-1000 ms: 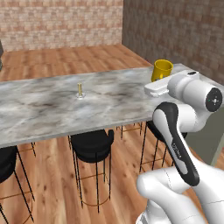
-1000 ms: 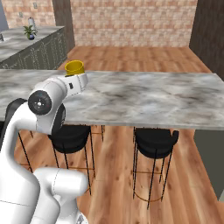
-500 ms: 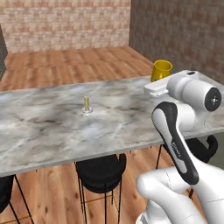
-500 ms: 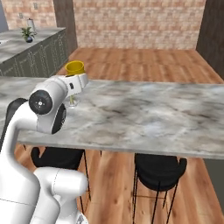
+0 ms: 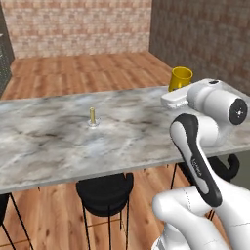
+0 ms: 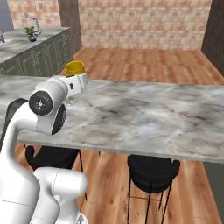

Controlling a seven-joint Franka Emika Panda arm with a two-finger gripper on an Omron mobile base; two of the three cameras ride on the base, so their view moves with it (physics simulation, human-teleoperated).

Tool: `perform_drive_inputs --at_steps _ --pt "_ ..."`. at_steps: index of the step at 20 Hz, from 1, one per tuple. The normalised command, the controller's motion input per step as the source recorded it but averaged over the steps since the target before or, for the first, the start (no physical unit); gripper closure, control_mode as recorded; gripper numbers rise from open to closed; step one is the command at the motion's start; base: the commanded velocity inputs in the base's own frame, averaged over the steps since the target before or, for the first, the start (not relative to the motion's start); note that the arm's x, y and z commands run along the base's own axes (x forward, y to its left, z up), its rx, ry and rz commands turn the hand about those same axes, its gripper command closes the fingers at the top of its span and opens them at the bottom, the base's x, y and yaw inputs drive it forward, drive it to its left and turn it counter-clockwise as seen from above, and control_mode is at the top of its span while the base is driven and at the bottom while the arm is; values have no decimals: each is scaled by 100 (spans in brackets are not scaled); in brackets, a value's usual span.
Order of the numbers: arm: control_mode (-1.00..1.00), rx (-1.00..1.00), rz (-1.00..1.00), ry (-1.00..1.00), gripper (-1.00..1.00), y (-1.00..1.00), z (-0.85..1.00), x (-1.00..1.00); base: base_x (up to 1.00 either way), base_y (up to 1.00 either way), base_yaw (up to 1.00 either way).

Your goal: Open the cabinet directly in front. Then move the wine and the mug to the dining counter with the candle on it.

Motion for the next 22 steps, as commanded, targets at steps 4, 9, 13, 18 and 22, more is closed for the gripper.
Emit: perform_drive_inputs --at_steps 4,9,13,18,22 --pt "100 0 0 0 100 0 0 0 13 -18 6" --pt "-100 1 7 3 100 -11 0 15 3 -4 1" --pt "-100 -2 17 9 100 1 0 33 0 0 0" --pt "-100 -6 24 8 100 1 -16 8 0 0 0" --pt "-100 -12 25 13 100 12 -31 3 0 0 0"
